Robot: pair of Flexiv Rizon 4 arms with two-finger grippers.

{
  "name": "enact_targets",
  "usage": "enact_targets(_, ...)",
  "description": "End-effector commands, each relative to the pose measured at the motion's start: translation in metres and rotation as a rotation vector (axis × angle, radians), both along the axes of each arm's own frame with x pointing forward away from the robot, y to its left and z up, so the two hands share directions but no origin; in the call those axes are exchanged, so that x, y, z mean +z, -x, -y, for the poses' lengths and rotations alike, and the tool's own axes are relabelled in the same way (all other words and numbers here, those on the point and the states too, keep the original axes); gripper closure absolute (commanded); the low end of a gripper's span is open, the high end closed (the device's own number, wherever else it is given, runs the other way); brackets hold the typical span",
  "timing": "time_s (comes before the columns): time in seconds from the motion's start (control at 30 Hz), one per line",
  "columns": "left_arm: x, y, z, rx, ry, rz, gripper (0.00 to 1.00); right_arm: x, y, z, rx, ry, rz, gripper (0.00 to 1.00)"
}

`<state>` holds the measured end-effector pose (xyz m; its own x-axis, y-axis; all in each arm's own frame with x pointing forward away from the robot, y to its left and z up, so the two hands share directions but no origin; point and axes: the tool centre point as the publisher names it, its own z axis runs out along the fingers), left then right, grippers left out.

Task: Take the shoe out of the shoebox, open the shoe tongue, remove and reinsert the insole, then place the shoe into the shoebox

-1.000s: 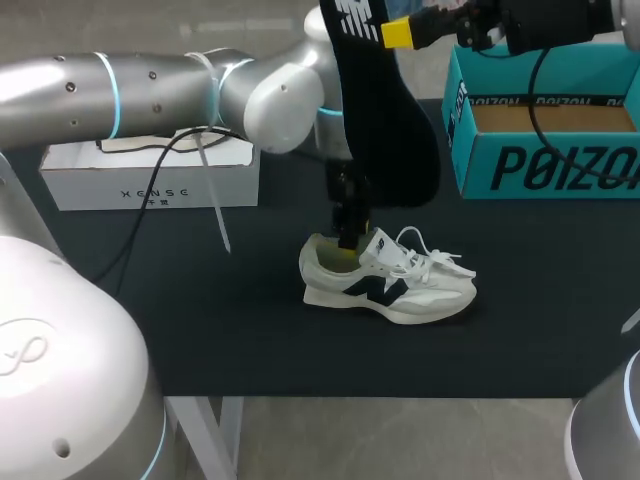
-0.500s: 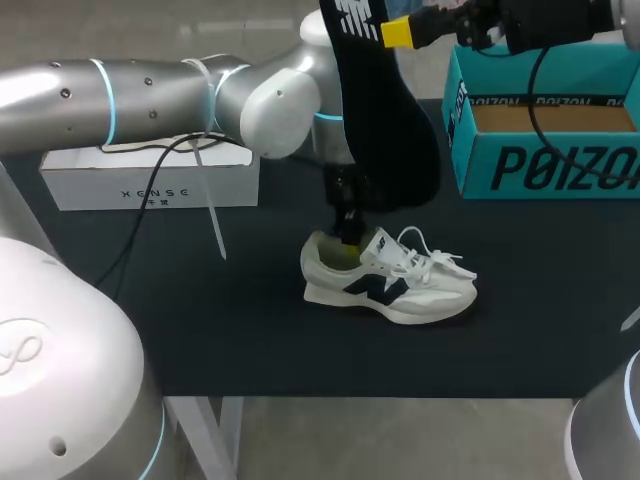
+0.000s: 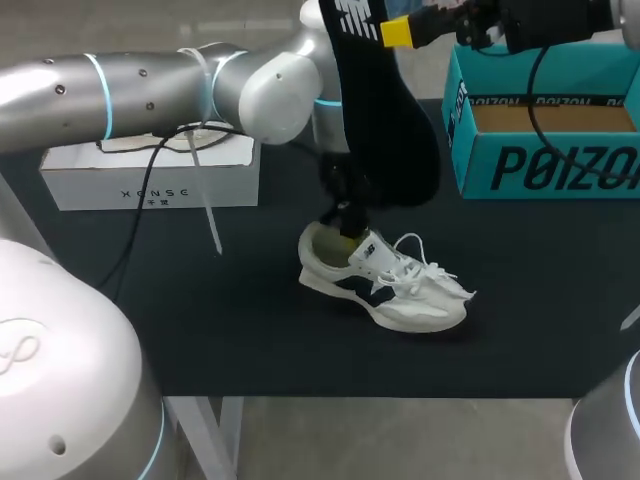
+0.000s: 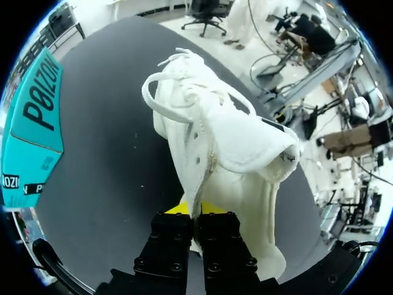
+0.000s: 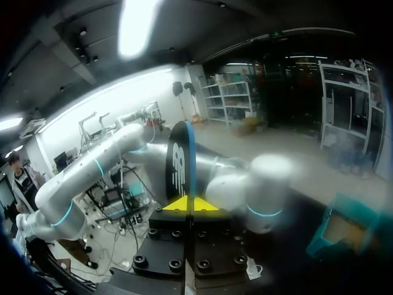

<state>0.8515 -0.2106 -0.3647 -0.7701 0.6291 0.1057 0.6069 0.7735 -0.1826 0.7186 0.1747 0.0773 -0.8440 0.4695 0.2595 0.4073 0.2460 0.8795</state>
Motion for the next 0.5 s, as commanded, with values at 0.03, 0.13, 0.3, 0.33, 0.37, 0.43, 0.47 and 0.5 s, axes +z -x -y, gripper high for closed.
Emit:
enact_targets(0.03,0.015,-0.008,0.012,-0.148,-0.086,0.019,1.00,-0.001,-0.001,-0.002,-0.001,0.000,-0.001,1.00)
enact_targets(0.13,0.022,-0.013,0.018,-0.282,-0.097,0.016,1.00,-0.001,-0.001,-0.002,-0.001,0.000,-0.001,1.00)
enact_targets(0.3,0.025,-0.020,0.021,-0.488,-0.112,0.031,1.00,-0.001,-0.001,-0.002,-0.001,0.000,-0.001,1.00)
enact_targets(0.33,0.025,-0.020,0.022,-0.513,-0.111,0.033,1.00,-0.001,-0.001,-0.002,-0.001,0.000,-0.001,1.00)
enact_targets(0.37,0.025,-0.019,0.023,-0.546,-0.113,0.035,1.00,-0.001,-0.001,-0.002,-0.001,0.000,-0.001,1.00)
enact_targets(0.43,0.026,-0.019,0.024,-0.578,-0.108,0.035,1.00,-0.001,-0.001,-0.002,-0.001,0.000,-0.001,1.00)
enact_targets(0.47,0.025,-0.020,0.024,-0.598,-0.107,0.045,1.00,-0.001,-0.001,-0.002,-0.001,0.000,-0.001,1.00)
enact_targets(0.5,0.025,-0.021,0.025,-0.621,-0.091,0.047,1.00,-0.001,-0.001,-0.002,-0.001,0.000,-0.001,1.00)
